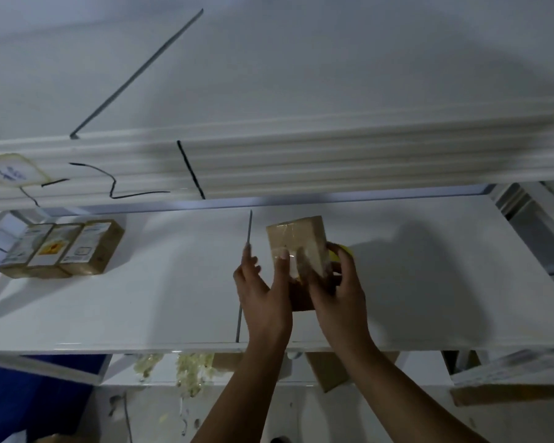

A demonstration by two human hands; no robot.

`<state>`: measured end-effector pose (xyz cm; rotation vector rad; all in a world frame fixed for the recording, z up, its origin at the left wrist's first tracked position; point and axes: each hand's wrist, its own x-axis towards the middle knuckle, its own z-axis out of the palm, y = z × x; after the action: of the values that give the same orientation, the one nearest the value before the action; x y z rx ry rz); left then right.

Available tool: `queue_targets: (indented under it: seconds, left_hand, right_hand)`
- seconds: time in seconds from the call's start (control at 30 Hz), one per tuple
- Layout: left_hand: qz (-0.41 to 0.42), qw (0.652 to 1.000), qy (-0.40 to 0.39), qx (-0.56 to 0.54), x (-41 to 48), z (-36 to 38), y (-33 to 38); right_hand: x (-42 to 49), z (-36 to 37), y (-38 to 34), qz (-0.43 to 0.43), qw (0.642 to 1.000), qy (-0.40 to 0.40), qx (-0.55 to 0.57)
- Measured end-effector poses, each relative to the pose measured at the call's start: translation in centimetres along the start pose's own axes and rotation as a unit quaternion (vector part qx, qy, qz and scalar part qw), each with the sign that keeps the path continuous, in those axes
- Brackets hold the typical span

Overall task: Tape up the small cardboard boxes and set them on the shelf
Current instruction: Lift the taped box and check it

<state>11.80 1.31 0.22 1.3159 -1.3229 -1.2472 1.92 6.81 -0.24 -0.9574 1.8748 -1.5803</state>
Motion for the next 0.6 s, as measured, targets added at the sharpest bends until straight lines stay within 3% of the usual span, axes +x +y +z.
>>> queue_targets:
  seconds: [0.07,0.2,0.3,0.37,0.43,0.5,0.57,0.6]
  left_hand:
    - [0.026,0.992,-0.087,-0.084,-0.3,-0.3,-0.2]
    - [-0.109,0.927,-0.232,-0.274,0.7,-2.4,-0.3]
    - [-0.159,0.878,-0.296,-0.34,1.8,-4.5,-1.4]
    - [-0.148,0.889,-0.291,-0.32,2.0,-5.1,-1.7]
    - [-0.108,0.929,-0.256,-0.243,1.8,-5.3,-1.6]
    - [-0.049,0.975,-0.173,-0.132,1.5,-5.2,-1.6]
    - [-0.011,0.991,-0.078,-0.108,1.2,-5.4,-1.7]
    - [0.013,0.991,-0.069,-0.118,1.0,-5.5,-1.7]
  right_hand:
    - [-0.9,0.5,-0.4,-0.025,0.999,-0.007,-0.03]
    - [-3.1,0.8,-0.1,-0.142,0.984,-0.094,-0.052]
    - [-3.6,0.6,0.1,-0.092,0.994,-0.065,0.009]
    - [-3.6,0.8,0.0,-0.026,0.994,-0.088,0.059]
    - [-3.8,1.2,0.1,0.027,0.988,-0.107,0.111]
    - [-4.1,1.4,-0.1,0.039,0.988,-0.084,0.121]
    - [-4.4,1.3,-0.5,0.024,0.993,-0.067,0.096]
    - [-4.5,1.2,-0.7,0.011,0.995,-0.063,0.078]
